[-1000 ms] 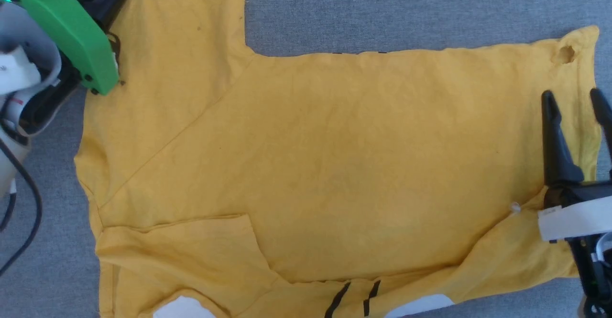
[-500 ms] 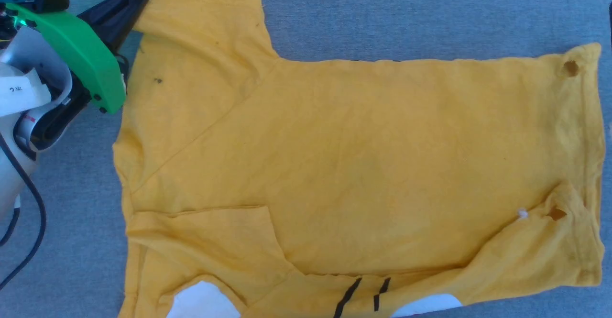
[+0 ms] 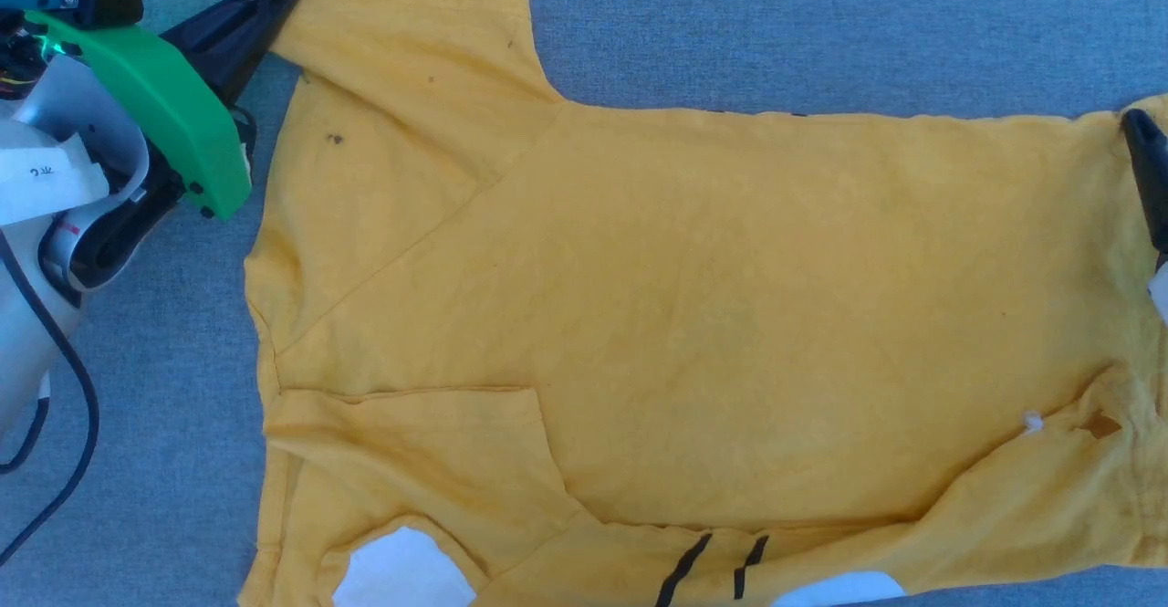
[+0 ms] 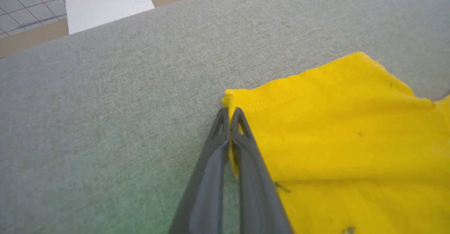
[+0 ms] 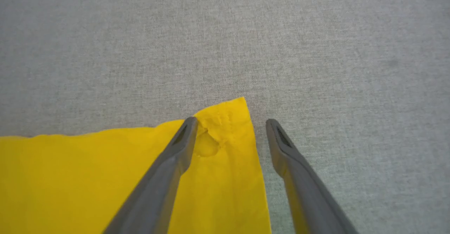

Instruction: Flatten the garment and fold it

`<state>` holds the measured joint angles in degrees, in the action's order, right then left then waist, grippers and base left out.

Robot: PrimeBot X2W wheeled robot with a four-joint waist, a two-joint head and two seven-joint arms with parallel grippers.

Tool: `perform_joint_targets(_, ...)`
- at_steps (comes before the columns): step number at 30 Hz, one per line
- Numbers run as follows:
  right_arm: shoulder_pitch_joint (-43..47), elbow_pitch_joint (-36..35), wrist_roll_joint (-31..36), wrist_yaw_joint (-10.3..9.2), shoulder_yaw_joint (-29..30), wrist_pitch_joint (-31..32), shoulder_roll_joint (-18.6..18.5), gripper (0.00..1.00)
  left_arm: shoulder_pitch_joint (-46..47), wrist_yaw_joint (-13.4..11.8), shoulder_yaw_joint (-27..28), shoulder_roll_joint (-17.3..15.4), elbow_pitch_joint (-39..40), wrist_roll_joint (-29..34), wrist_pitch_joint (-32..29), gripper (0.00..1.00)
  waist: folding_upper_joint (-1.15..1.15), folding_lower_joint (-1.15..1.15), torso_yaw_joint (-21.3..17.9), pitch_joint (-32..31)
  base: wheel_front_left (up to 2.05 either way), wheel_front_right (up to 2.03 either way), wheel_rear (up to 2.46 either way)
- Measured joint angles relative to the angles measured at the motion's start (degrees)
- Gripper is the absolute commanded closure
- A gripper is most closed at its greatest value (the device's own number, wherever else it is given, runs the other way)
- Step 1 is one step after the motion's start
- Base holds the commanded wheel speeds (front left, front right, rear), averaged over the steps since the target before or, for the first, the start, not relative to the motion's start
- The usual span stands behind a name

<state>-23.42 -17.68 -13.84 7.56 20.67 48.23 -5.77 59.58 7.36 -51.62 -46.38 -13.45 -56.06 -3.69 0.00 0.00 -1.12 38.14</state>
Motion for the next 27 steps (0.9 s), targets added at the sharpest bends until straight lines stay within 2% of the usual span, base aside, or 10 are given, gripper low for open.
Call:
perform_joint_targets(1,0.01,0.04,0.00,0.00,0.04,0.12,0.19,0.00,0.05,0.00,-0.04,0.10,-0.03,0.00,0.00,1.00,0.00,0.00,0.03,0.10,0.00,0.00,0.00)
perform_joint_targets(2,0.01,0.16,-0.01,0.00,0.10,0.20,0.34,0.18,0.08,0.00,-0.05,0.18,-0.04,0.00,0.00,1.00,0.00,0.00,0.06,0.19,0.00,0.00,0.00)
perform_joint_targets(3,0.01,0.45,0.01,0.00,0.07,0.26,0.46,0.51,0.10,0.00,-0.11,0.25,-0.05,0.00,0.00,1.00,0.00,0.00,0.10,0.31,0.00,0.00,0.00)
perform_joint_targets(4,-0.02,0.65,0.14,0.00,0.02,0.25,0.48,1.00,0.14,0.00,-0.16,0.37,-0.07,0.00,0.00,1.00,0.00,0.00,0.14,0.42,0.00,0.00,0.00)
perform_joint_targets(13,-0.29,1.29,0.69,0.00,-0.93,-3.42,-0.24,1.00,0.32,0.00,0.03,-0.05,0.53,0.10,4.04,1.00,0.00,0.00,0.40,0.26,0.00,0.00,0.00)
perform_joint_targets(15,-0.27,1.22,0.42,0.00,-1.41,-6.61,-0.82,1.00,-0.72,-0.29,1.22,-1.35,2.85,0.18,8.08,1.00,0.00,0.00,0.52,-1.31,0.00,0.00,0.00)
perform_joint_targets(21,3.56,-0.24,-1.90,0.00,-1.46,-10.61,-0.82,1.00,-8.61,-3.50,3.26,-5.54,9.00,-1.31,14.50,1.00,0.00,-0.01,0.81,-5.27,0.00,0.00,0.00)
perform_joint_targets(27,12.56,-1.53,-4.78,0.00,0.82,-13.49,0.02,1.00,-20.92,-8.88,5.99,-9.36,18.31,-5.31,17.75,1.00,0.00,-0.01,1.47,-10.53,0.00,0.00,0.00)
